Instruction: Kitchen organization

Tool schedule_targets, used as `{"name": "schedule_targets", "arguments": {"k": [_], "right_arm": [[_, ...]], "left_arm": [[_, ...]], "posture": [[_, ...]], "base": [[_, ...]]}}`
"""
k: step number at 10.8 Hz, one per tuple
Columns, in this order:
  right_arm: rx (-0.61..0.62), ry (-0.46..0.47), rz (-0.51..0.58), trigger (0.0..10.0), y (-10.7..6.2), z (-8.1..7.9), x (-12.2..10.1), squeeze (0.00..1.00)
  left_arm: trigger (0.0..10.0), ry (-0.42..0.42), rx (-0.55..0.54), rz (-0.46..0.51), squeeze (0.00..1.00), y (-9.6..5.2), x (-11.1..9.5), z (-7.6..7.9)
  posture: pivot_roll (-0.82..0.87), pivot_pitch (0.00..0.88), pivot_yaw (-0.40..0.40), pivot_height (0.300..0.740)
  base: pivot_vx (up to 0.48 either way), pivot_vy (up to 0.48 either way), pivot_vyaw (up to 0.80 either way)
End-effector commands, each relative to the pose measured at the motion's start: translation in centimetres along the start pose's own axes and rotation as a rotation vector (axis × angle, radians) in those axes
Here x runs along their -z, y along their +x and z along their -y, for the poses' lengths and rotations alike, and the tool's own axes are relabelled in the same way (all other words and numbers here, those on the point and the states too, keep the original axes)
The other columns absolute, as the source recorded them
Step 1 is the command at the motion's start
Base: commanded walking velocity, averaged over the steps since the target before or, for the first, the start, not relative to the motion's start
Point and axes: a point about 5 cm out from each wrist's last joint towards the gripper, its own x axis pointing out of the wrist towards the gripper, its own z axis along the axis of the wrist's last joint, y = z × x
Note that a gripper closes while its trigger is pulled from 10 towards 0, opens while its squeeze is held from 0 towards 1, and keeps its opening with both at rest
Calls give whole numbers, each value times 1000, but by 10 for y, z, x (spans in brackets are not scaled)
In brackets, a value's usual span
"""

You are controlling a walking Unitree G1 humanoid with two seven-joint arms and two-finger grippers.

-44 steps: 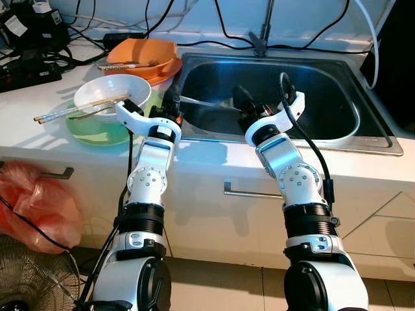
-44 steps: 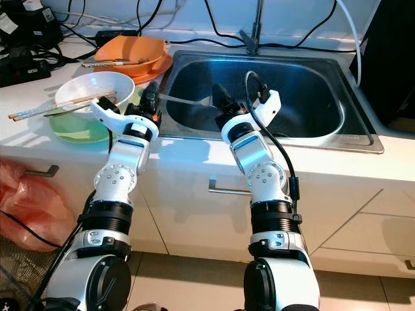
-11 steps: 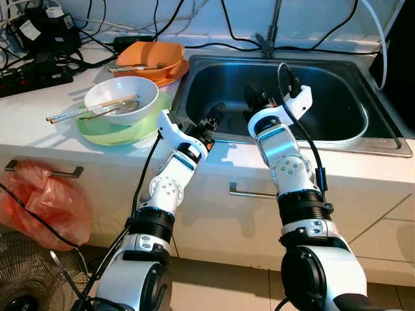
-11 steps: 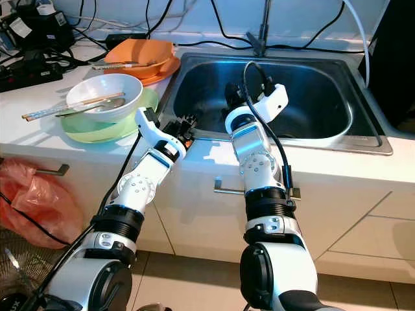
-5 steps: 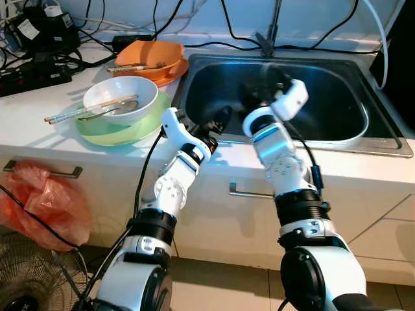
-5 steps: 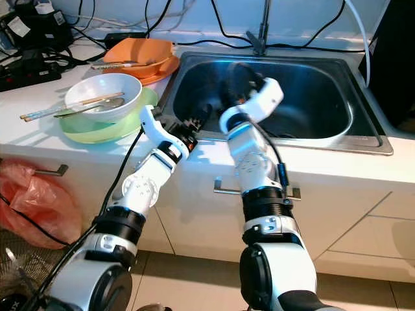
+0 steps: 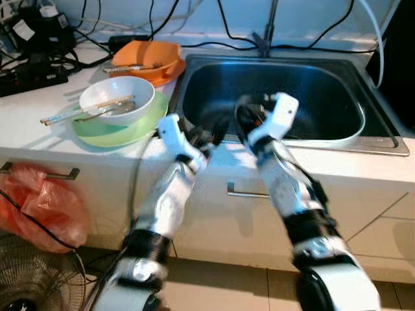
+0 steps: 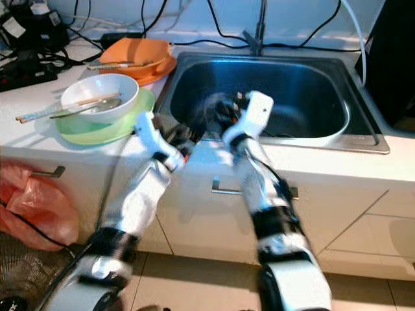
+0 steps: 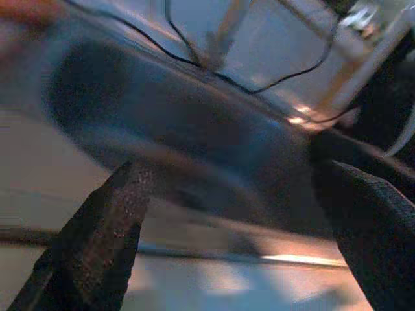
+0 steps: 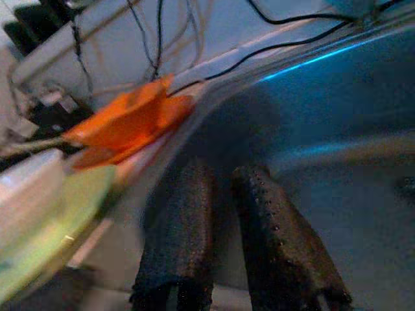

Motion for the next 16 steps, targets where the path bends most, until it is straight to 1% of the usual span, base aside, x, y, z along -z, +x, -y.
{"name": "schedule_targets", "arguments": {"k": [1,2,4,6,7,8,9,10,11,12,13,14,15,16], "right_arm": [[-32,-54,38,10000,-1,-3,-8,0],[-34,-135,52,10000,-7,9,-12,0],[-36,-232,58,10000,-16,27,-20,0],[-48,-340,40,10000,-25,45,-29,0],[-42,-379,21,10000,-30,51,-30,0],[-44,-400,12,10000,-32,52,-29,0],[-34,-427,12,10000,-35,55,-28,0],[1,-397,32,10000,-38,57,-30,0],[31,-371,47,10000,-42,58,-29,0],[46,-366,49,10000,-47,57,-25,0],[58,-364,55,10000,-51,55,-20,0],[65,-369,63,10000,-54,54,-18,0],[85,-358,76,10000,-56,53,-19,1000],[85,-356,79,10000,-57,52,-19,1000]], "left_arm": [[10000,77,-17,34,0,-3,-8,-4],[10000,174,-44,62,0,-12,-17,-14],[10000,261,-75,79,0,-26,-28,-26],[10000,360,-155,62,0,-46,-37,-42],[10000,429,-169,40,0,-58,-38,-46],[10000,458,-166,29,0,-63,-38,-48],[10000,511,-179,30,0,-70,-40,-50],[10000,521,-198,49,0,-72,-41,-49],[10000,504,-202,69,0,-75,-38,-43],[10000,495,-190,79,0,-77,-36,-38],[10000,507,-183,93,0,-80,-34,-33],[10000,505,-183,96,0,-82,-32,-30],[10000,479,-209,101,0,-83,-33,-33],[10000,471,-216,100,0,-82,-34,-34]], "posture": [[68,0,30,740],[72,0,31,740],[73,0,35,740],[73,0,32,740],[74,0,31,740],[77,0,31,740],[78,0,28,740],[72,0,32,740],[69,0,31,740],[68,0,30,740],[68,0,28,740],[67,0,23,740],[67,0,20,740],[66,0,20,740]], "base": [[0,0,0],[0,0,0],[0,0,0],[0,0,0],[0,0,0],[0,0,0],[0,0,0],[0,0,0],[0,0,0],[0,0,0],[0,0,0],[0,0,0],[0,0,0],[0,0,0]]}}
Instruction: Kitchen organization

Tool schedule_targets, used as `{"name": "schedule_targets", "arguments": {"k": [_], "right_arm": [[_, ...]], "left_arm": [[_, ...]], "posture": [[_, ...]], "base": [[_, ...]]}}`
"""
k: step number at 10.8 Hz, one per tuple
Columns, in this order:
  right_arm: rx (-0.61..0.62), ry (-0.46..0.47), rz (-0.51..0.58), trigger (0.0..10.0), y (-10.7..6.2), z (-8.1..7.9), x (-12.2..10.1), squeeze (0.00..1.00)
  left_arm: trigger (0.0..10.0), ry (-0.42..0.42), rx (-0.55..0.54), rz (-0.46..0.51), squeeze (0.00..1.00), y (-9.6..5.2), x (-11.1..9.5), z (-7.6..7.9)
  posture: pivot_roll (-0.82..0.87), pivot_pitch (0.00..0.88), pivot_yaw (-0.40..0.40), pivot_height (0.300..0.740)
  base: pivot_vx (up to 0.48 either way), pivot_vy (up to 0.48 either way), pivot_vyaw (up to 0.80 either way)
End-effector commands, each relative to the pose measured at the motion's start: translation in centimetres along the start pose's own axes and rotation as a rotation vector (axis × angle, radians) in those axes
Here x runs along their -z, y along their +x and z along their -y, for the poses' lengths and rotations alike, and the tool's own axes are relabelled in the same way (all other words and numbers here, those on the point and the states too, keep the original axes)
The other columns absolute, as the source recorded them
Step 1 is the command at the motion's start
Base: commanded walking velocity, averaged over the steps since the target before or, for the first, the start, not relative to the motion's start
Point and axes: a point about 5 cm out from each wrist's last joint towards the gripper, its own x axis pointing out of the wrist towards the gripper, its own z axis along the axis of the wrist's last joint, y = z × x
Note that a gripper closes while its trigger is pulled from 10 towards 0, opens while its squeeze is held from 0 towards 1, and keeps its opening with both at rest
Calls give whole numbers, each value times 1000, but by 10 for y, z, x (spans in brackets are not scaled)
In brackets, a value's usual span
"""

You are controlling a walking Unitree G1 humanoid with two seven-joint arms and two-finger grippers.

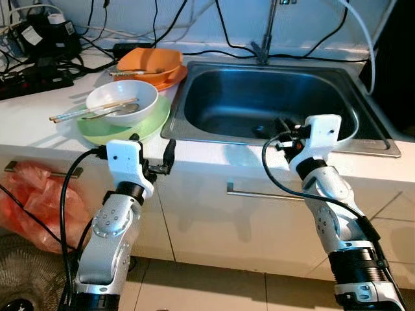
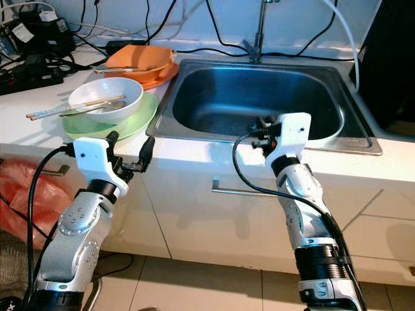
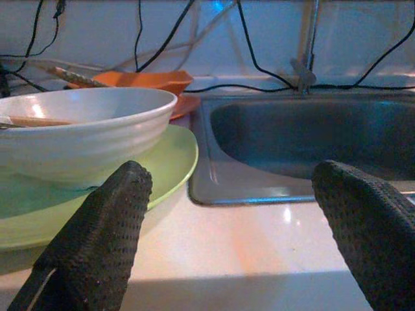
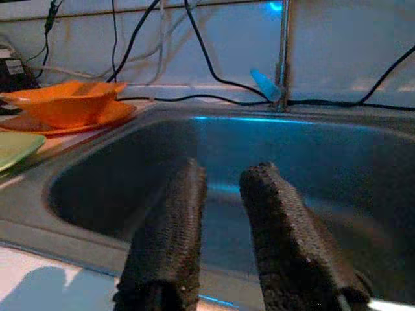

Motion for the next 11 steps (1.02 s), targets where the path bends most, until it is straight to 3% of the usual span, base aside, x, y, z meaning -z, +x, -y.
{"name": "schedule_targets", "arguments": {"k": [1,10,11], "right_arm": [[16,-5,-1,10000,-2,2,-1,1000],[9,-7,-6,10000,-4,1,-2,1000],[1,9,-10,10000,-5,1,-1,1000]], "left_arm": [[10000,5,0,10,0,1,-4,-1],[10000,-2,-16,-7,0,-1,2,-3],[10000,-32,-30,-26,0,-1,5,-4]], "posture": [[63,0,18,740],[57,0,13,740],[55,0,15,740]], "base": [[0,0,0],[0,0,0],[0,0,0]]}}
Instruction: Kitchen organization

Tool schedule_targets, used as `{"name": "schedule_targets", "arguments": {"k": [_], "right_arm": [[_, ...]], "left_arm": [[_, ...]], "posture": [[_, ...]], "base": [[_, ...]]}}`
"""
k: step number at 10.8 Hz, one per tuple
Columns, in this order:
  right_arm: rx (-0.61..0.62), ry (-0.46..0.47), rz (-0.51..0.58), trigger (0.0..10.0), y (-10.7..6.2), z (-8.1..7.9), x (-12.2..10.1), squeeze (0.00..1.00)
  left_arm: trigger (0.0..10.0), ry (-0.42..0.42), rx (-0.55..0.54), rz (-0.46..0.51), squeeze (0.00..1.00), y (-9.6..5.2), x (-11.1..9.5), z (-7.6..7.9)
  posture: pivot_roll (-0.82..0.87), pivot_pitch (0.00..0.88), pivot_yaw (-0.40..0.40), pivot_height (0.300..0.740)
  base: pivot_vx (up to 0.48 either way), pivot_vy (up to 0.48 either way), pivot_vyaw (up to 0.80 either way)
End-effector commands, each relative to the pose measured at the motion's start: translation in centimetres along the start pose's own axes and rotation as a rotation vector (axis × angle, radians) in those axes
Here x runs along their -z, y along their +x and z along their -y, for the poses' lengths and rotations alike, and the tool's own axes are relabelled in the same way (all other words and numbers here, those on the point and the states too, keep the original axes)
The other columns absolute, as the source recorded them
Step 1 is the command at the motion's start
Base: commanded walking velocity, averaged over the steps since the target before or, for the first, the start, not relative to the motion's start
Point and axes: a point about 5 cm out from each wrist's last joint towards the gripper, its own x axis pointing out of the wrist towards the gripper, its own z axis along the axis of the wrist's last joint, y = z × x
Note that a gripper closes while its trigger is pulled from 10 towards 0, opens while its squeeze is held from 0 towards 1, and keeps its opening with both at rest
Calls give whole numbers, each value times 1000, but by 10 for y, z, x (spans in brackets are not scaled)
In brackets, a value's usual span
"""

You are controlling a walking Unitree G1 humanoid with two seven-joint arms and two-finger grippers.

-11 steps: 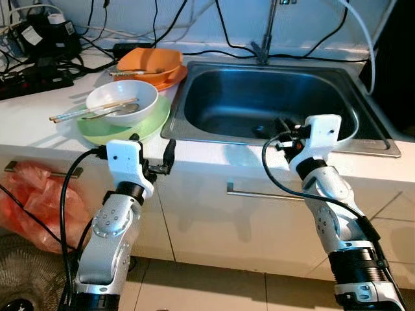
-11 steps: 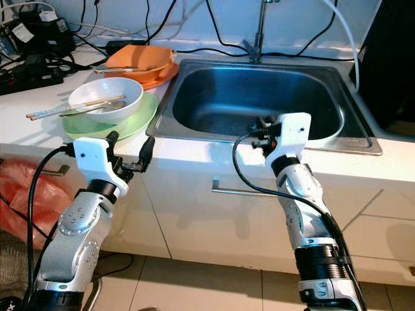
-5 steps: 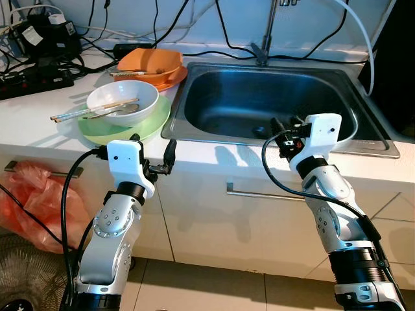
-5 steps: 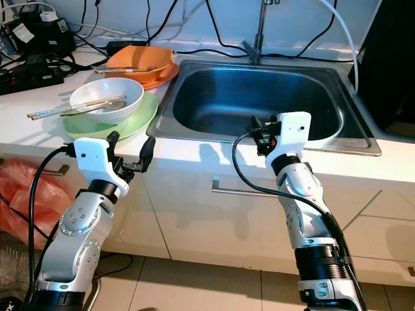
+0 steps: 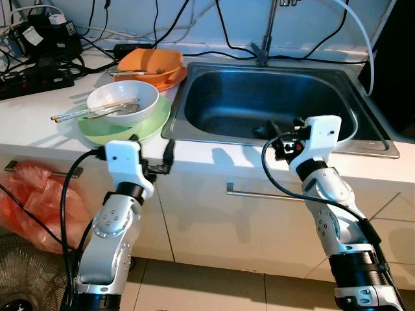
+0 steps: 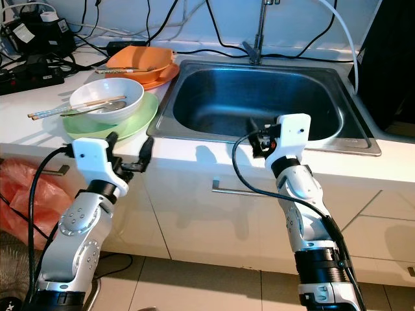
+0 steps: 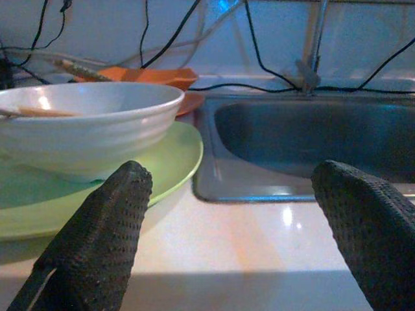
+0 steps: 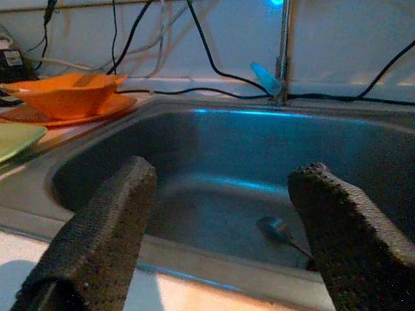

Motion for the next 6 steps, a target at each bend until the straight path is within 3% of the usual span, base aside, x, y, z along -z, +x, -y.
{"name": "schedule_targets", "arguments": {"k": [1,6], "right_arm": [[5,12,15,10000,-1,2,-5,1000],[25,-3,2,10000,-8,10,0,1000]], "left_arm": [[10000,-6,-6,-17,0,-1,3,-2],[10000,60,21,-22,0,-8,11,-2]], "posture": [[55,0,15,740],[46,0,12,740]], "base": [[0,0,0],[0,0,0]]}}
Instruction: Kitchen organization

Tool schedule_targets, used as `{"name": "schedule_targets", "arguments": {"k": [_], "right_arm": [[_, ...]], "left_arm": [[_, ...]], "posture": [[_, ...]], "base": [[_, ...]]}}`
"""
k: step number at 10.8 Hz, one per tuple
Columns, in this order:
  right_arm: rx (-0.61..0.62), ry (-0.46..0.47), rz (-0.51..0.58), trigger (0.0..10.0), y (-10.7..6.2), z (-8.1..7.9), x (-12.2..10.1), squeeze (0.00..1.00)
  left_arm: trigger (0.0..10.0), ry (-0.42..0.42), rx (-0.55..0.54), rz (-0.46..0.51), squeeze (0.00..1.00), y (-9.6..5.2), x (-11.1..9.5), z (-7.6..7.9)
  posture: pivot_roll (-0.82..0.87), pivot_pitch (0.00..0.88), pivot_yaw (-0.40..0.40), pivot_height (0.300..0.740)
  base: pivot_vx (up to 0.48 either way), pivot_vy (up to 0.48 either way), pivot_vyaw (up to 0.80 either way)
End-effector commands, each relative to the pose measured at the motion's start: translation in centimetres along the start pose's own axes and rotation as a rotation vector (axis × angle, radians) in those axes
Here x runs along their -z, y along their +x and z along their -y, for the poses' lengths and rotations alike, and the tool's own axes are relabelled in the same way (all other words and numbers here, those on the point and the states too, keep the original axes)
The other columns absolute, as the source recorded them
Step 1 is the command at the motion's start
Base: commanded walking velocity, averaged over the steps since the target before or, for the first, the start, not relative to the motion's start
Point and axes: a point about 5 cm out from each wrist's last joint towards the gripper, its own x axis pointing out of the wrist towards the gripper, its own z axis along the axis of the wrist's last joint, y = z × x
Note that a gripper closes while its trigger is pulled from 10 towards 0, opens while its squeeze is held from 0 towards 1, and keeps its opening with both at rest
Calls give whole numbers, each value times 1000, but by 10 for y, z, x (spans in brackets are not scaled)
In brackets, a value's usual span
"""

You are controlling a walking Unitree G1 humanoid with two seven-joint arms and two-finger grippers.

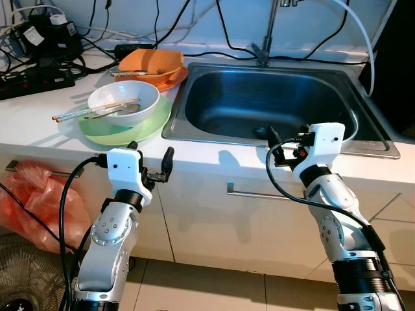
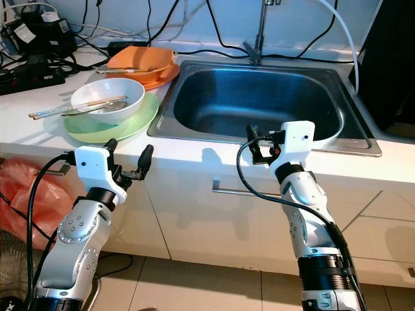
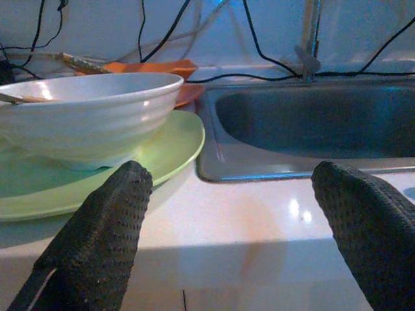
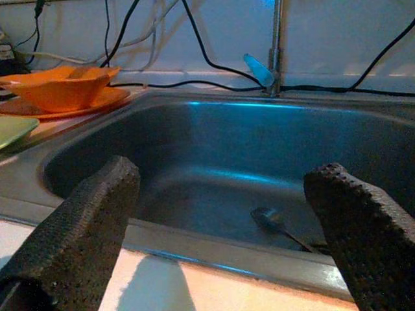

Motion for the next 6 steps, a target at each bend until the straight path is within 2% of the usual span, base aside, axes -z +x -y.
{"name": "schedule_targets", "arguments": {"k": [1,3,6], "right_arm": [[5,-5,16,10000,0,3,-6,1000],[-3,-4,17,10000,0,1,-6,1000],[3,-8,11,10000,-4,2,-3,1000]], "left_arm": [[10000,9,6,-8,0,0,2,0],[10000,19,3,-4,0,-1,3,0],[10000,103,30,-3,0,-7,8,0]], "posture": [[46,0,10,740],[48,0,9,740],[42,0,11,740]], "base": [[0,0,0],[0,0,0],[0,0,0]]}}
